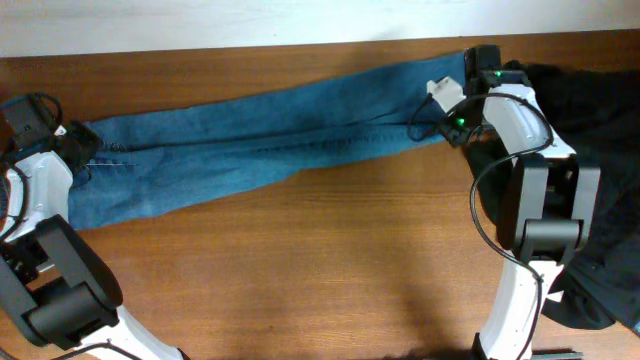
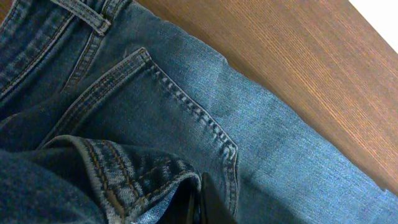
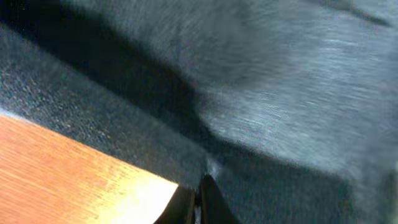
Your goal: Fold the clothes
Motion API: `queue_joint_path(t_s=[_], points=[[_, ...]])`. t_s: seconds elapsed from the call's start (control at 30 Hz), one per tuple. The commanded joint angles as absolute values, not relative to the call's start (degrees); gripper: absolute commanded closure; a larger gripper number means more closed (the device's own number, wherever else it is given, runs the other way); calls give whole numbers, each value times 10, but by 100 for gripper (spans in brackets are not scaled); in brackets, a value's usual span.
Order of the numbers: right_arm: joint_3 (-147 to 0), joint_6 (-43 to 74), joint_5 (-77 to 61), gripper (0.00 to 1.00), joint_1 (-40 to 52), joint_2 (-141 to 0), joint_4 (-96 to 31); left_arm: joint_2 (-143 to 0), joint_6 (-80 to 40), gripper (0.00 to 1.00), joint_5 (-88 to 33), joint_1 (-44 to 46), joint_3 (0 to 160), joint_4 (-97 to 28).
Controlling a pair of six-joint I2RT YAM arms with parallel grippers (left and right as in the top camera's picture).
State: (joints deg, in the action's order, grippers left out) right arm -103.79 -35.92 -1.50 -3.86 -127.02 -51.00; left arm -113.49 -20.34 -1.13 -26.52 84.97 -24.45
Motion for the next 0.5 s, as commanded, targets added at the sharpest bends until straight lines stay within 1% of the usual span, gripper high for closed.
queue_joint_path(t_s=[0.0, 0.07, 0.2, 0.3, 0.47], points=[[-1118, -311, 7, 96, -37, -1237, -540, -1138, -196, 100, -22, -263, 866, -247], [-1168, -309, 7, 96, -37, -1233, -585, -1138, -197, 100, -21, -263, 872, -245], [-1233, -254, 8, 96, -38, -1233, -636, -1138, -197, 100, -21, -263, 886, -240], [-1261, -216, 7, 96, -39, -1233, -652, -1138, -197, 100, -19, -264, 908, -236], [-1271, -215, 12, 96, -39, -1233, -651, -1138, -197, 100, -19, -263, 936, -222]])
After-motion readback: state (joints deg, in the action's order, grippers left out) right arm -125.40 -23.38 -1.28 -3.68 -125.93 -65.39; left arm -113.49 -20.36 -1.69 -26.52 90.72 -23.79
